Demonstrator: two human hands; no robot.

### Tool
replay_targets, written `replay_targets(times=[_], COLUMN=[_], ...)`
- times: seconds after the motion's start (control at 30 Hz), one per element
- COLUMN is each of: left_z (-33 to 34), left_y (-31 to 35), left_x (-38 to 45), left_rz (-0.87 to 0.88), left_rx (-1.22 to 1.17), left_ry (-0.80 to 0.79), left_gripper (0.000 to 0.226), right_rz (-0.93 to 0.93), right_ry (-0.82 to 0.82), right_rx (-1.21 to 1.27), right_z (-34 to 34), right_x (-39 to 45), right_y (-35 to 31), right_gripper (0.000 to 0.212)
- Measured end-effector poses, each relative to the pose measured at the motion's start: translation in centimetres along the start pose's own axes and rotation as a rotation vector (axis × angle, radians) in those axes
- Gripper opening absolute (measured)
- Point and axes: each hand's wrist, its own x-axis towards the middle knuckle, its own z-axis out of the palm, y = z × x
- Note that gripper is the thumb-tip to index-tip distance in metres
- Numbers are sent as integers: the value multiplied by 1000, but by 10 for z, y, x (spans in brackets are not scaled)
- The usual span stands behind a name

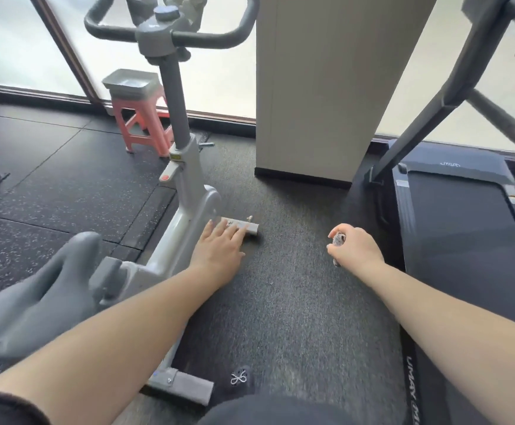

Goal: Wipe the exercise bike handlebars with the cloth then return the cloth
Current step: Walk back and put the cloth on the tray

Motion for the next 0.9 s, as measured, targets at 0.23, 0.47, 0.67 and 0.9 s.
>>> replay_targets(times=[0.23, 0.47, 0.67, 0.9], left_z=[26, 35, 43, 69], left_y=[41, 38, 8, -38], left_x=[-116, -221, -317, -466], left_rz=[-117, -228, -337, -519], left_rx=[-53, -89, -127, -155], left_ry=[-47, -69, -62, -114], left_gripper=[58, 59, 58, 59], right_rz=[-96, -236, -395, -515], right_ry=[-107, -134, -145, -228], right_rx=[-76, -141, -188, -200], right_z=[39, 66, 103, 171], right_x=[-87, -161, -229, -338], right_y=[17, -2, -42, -108], right_gripper=[22, 19, 21, 22])
